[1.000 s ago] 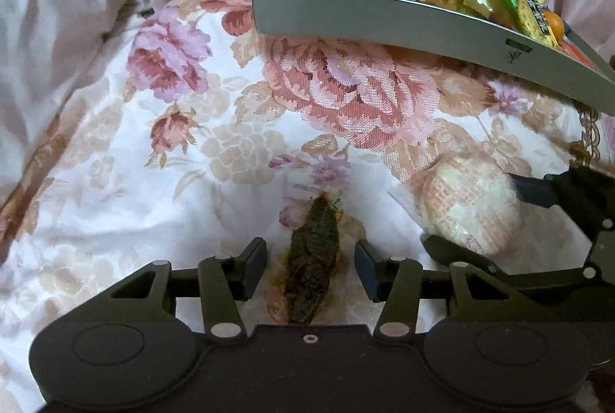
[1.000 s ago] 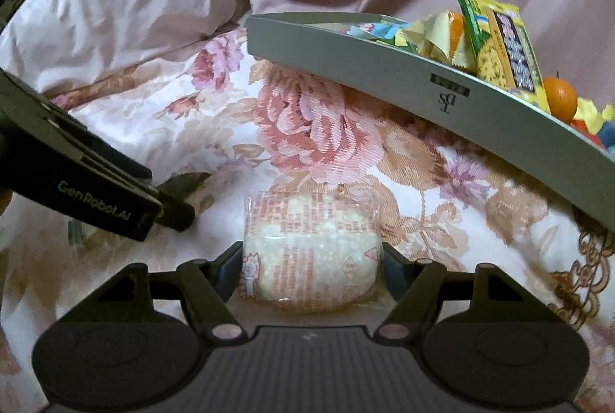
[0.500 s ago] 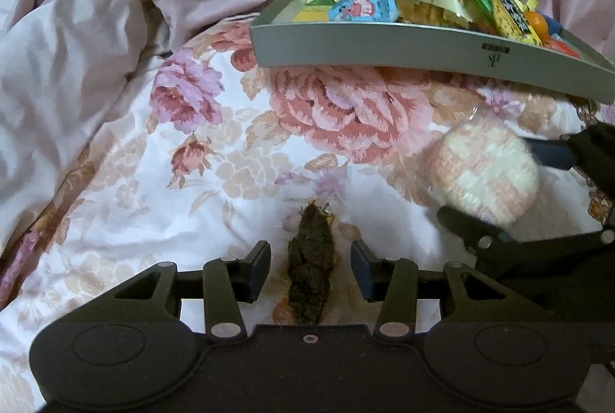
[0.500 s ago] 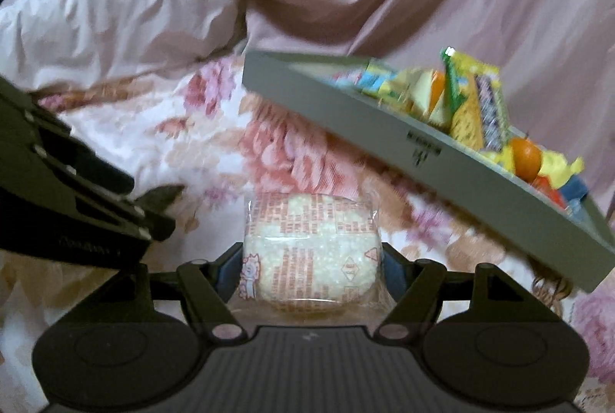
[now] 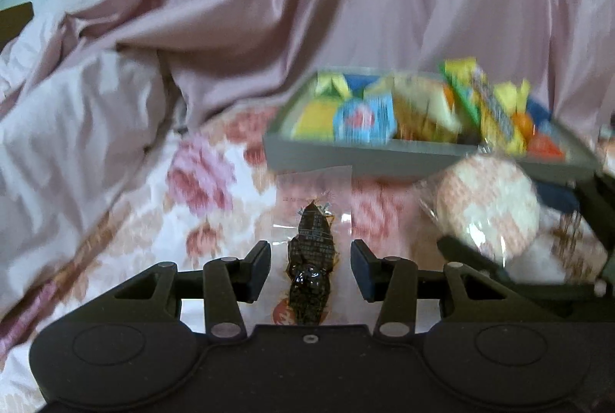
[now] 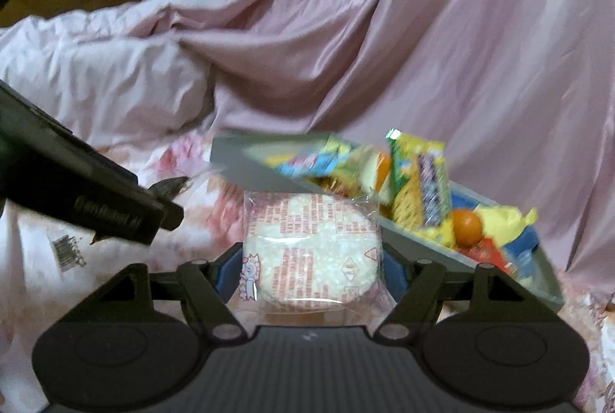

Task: Organize snacks
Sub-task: 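Carry the seaweed strip with the left tool while the right tool carries the cake packet over the tray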

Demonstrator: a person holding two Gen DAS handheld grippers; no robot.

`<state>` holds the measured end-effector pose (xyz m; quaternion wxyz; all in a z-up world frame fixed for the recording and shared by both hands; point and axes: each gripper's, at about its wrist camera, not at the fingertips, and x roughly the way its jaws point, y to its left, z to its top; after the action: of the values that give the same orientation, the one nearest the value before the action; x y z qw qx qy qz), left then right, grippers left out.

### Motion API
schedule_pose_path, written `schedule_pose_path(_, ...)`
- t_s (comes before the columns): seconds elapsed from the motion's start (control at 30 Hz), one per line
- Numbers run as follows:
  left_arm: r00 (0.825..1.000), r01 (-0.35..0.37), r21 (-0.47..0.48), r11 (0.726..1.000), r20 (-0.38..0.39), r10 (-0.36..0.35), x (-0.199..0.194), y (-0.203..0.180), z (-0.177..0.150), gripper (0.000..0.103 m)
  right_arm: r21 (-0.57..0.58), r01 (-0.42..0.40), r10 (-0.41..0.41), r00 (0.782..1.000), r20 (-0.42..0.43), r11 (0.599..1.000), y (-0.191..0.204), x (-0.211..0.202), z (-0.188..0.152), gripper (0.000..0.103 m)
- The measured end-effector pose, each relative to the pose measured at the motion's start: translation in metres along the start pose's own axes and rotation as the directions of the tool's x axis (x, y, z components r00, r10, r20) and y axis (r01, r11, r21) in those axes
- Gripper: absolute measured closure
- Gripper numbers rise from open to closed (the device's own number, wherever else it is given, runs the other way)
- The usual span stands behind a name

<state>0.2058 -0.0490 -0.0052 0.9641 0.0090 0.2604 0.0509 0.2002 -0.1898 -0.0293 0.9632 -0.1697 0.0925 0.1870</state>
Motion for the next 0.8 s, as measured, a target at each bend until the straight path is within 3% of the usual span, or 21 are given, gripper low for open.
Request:
schedule_pose_path(0.33,0.994,0.021,-0.004,1.0,0.109,-0.02,0.001,-0.026,0.056,0.055,0.143,0.137,-0.157,0.978,0.138,0.98,-0.04,-0.012,0.021,0.027)
schedule_pose_path(0.57,0.983,0.072,0.022,0.997,0.166,-0.075,0.024,-0.063,0.1,0.055,0.277,0.232,-0.269,0.957,0.104,0.932,-0.089,0.01,0.023,0.027)
schedule_pose_path(0.8,0.969,0.12,0.071,0.99,0.207,-0.132,0.058,-0.104,0.131,0.055,0.371,0.29,-0.326,0.945,0.036,0.882,-0.126,0.035,0.009,0.027)
